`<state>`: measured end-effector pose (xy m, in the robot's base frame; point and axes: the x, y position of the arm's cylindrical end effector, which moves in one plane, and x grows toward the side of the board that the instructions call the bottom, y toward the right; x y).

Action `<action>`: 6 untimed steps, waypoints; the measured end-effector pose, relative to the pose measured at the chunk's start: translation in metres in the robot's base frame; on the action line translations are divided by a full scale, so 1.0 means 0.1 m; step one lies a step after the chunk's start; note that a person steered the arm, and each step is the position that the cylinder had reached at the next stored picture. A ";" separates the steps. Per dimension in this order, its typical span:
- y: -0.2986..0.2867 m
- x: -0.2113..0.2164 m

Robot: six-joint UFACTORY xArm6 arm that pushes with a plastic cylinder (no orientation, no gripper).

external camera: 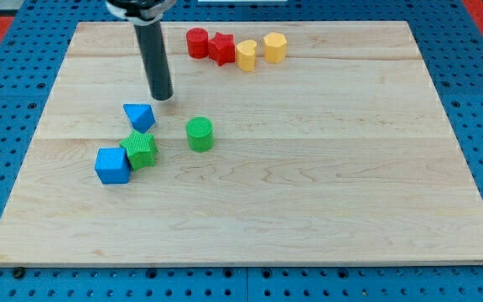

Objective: Move the green circle into the green star

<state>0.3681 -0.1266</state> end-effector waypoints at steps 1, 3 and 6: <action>-0.06 0.41; 0.52 0.77; 1.22 0.17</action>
<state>0.3855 -0.0042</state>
